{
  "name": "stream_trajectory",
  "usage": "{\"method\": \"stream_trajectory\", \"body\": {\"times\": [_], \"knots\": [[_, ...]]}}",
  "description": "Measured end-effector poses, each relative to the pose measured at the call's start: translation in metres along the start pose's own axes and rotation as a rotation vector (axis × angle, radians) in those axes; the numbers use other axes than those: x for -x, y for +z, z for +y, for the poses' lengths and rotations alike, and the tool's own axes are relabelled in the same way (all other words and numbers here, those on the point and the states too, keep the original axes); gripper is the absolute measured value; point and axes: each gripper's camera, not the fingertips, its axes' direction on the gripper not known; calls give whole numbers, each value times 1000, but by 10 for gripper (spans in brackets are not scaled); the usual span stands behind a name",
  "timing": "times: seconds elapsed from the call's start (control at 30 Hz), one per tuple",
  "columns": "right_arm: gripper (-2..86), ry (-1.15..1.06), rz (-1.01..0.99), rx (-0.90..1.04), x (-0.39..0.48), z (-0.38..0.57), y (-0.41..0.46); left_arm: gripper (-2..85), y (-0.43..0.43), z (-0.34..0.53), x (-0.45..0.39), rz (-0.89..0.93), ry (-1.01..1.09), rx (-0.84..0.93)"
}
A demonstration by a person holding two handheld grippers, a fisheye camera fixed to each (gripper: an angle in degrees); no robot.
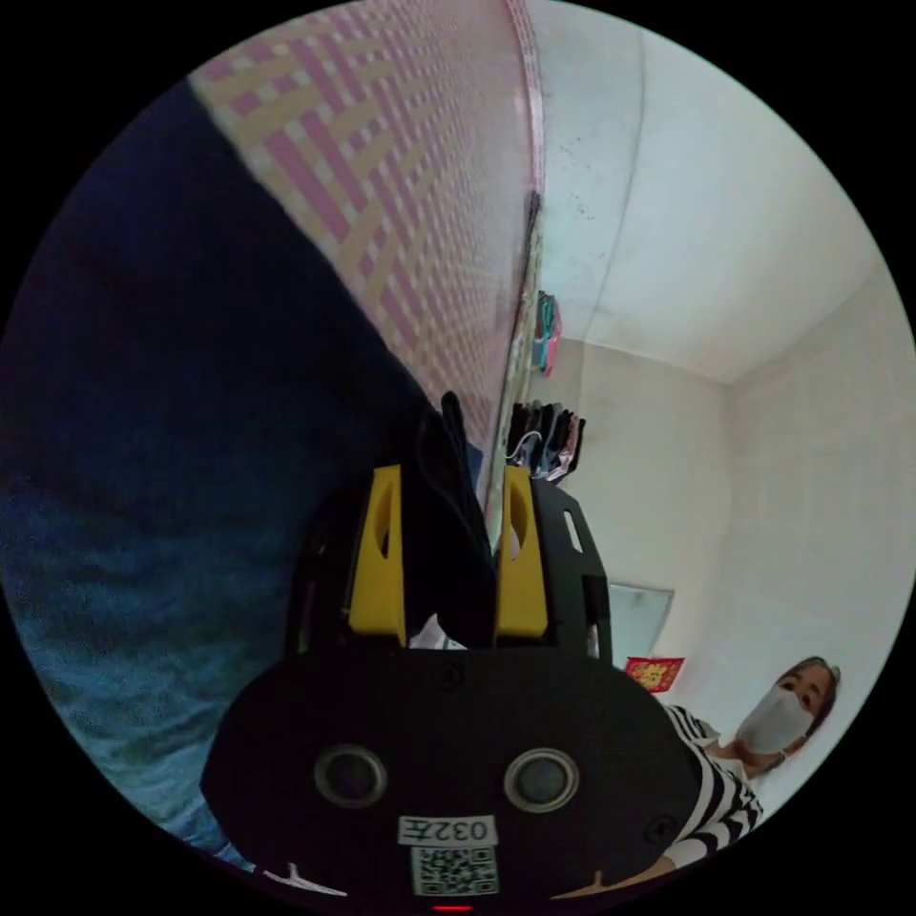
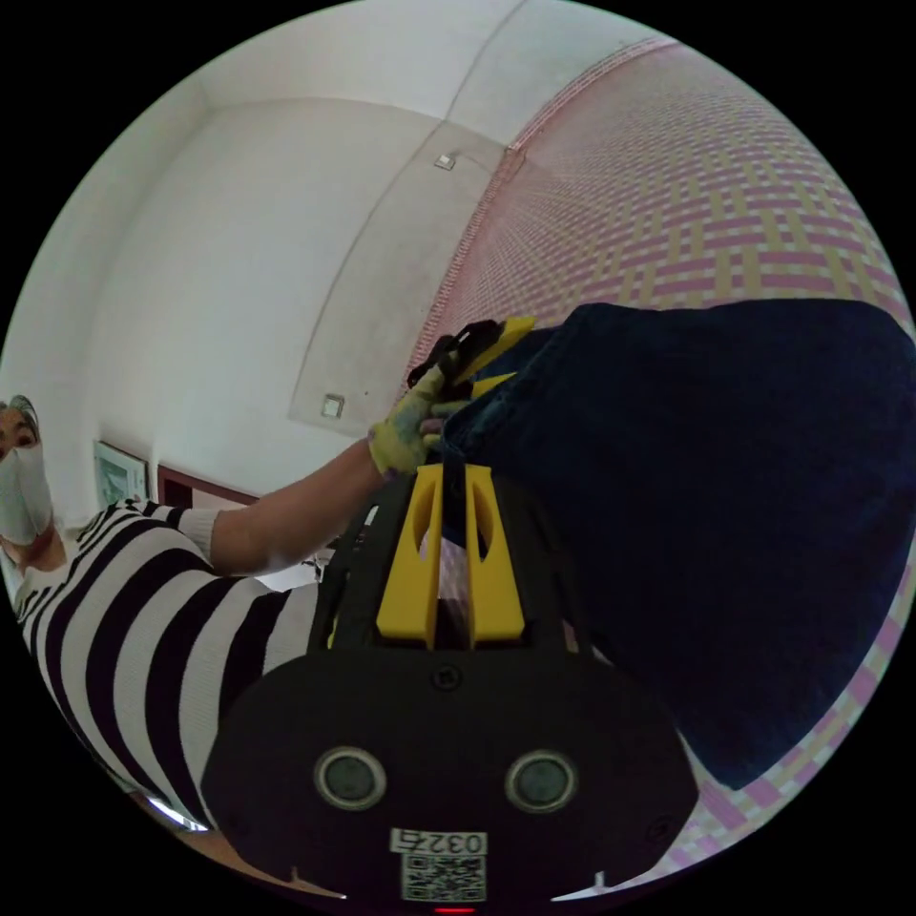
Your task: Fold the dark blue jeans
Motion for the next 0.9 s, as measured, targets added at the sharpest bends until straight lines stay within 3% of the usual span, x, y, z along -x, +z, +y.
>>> {"method": "stream_trajectory", "body": {"times": [0.13, 0.27, 0.5, 0.6, 0.7, 0.77, 0.9], "knots": [[42, -23, 42, 46, 5, -11, -2, 4, 12, -15, -23, -112, 130, 40], [45, -47, 127, 159, 7, -25, 16, -12, 23, -11, -39, -394, 280, 106], [105, -76, 128, 418, 5, -37, 57, -15, 45, 0, -24, -606, 356, 117], [91, -126, 176, 327, 27, -32, 23, -15, 35, 15, -28, -643, 362, 43], [87, -53, 271, 73, 29, -6, -47, -16, 20, 47, -30, -541, 435, -27], [87, 120, 341, -103, 8, 29, -100, -16, 30, 73, -27, -448, 506, 62], [88, 366, 347, -228, -29, 80, -146, -13, 64, 109, -9, -471, 535, 218]]}}
